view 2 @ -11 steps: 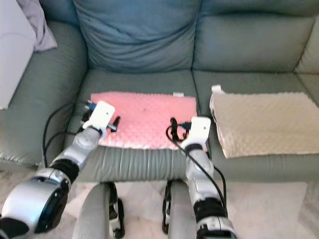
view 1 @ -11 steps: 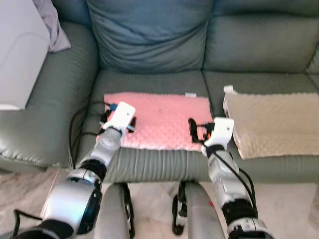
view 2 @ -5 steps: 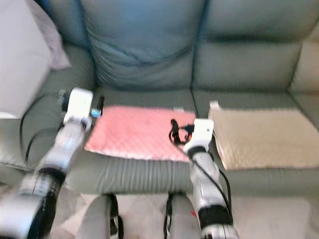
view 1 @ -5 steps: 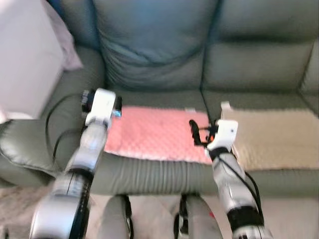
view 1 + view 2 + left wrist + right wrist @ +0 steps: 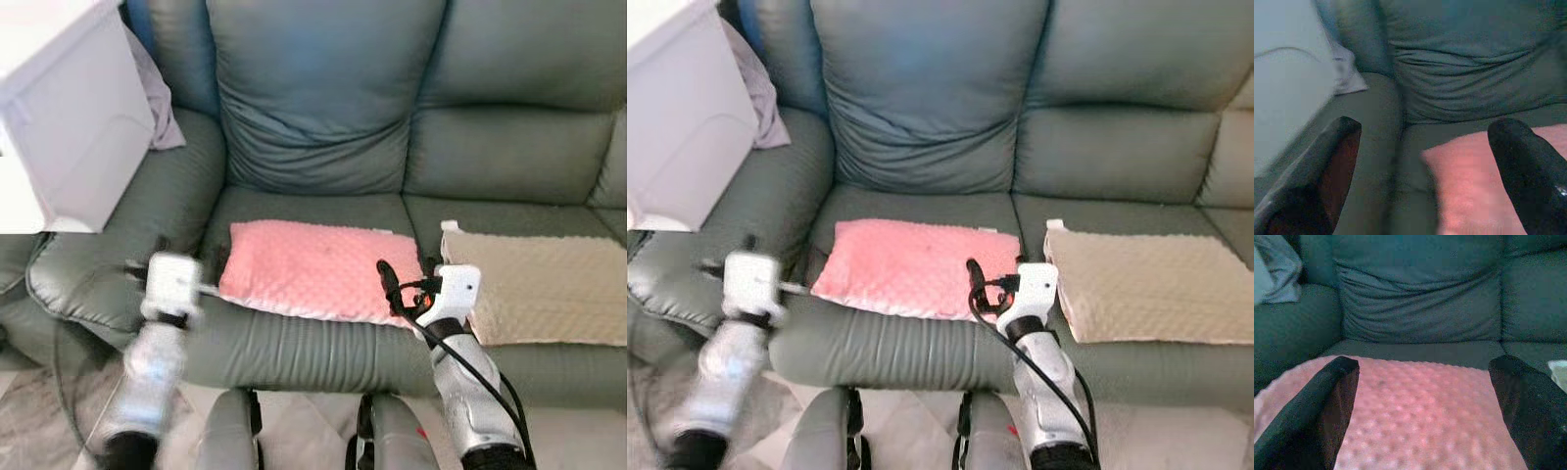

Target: Move the pillow to the sofa

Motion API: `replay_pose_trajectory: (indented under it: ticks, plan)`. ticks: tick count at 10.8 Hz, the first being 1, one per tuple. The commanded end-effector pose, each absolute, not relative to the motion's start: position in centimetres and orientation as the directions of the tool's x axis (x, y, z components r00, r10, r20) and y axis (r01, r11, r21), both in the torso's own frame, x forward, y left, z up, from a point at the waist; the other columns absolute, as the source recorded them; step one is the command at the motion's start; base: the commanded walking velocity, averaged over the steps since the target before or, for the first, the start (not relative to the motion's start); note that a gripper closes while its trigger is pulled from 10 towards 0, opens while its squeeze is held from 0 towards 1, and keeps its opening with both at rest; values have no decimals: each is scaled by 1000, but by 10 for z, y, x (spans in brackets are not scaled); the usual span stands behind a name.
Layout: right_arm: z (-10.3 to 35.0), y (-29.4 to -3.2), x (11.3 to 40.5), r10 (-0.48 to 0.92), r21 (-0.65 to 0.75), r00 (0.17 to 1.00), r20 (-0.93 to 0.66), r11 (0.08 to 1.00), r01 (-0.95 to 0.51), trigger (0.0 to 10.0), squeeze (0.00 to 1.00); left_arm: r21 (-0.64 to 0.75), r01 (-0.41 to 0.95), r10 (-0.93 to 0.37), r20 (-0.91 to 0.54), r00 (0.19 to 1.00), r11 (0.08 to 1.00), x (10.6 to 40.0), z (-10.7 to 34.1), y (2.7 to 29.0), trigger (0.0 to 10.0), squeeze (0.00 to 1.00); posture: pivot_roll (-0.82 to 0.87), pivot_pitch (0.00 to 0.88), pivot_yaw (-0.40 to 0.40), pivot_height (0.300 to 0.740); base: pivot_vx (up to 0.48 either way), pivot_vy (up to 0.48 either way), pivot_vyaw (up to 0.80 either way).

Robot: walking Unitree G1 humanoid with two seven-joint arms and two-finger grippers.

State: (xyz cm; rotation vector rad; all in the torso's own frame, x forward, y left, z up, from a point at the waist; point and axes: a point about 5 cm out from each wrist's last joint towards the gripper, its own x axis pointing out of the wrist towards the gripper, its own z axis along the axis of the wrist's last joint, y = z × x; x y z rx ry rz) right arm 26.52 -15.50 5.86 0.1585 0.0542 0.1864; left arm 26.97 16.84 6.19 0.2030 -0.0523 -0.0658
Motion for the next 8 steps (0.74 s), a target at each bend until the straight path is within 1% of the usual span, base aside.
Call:
replay_pose_trajectory:
  ticks: [1, 3, 4, 5, 7, 8]
  plan:
    - [64, -156, 269, 193, 166, 981, -18, 968, -187, 10000, 0, 213, 68, -83, 62, 995, 975, 274, 69, 163, 10000, 0, 15, 0, -5, 677, 0, 0, 0]
    - [65, -150, 278, 207, 166, 978, -16, 965, -202, 10000, 0, 205, 87, -104, 78, 991, 975, 289, 76, 142, 10000, 0, 2, 0, -1, 712, 0, 0, 0]
    - [68, -150, 283, 207, 162, 978, -8, 966, -203, 10000, 0, 193, 98, -115, 77, 990, 976, 293, 78, 135, 10000, 0, -6, 0, -1, 732, 0, 0, 0]
    - [71, -150, 286, 205, 158, 979, 1, 966, -203, 10000, 0, 185, 96, -113, 82, 990, 978, 295, 81, 131, 10000, 0, -9, 0, -3, 740, 0, 0, 0]
    - [71, -148, 286, 212, 153, 977, -1, 966, -210, 10000, 0, 161, 73, -85, 70, 994, 984, 295, 78, 131, 10000, 0, -9, 0, -6, 740, 0, 0, 0]
    - [69, -143, 286, 238, 139, 971, -8, 962, -235, 10000, 0, 142, 98, -107, 56, 993, 985, 295, 77, 123, 10000, 0, -19, 0, -6, 740, 0, 0, 0]
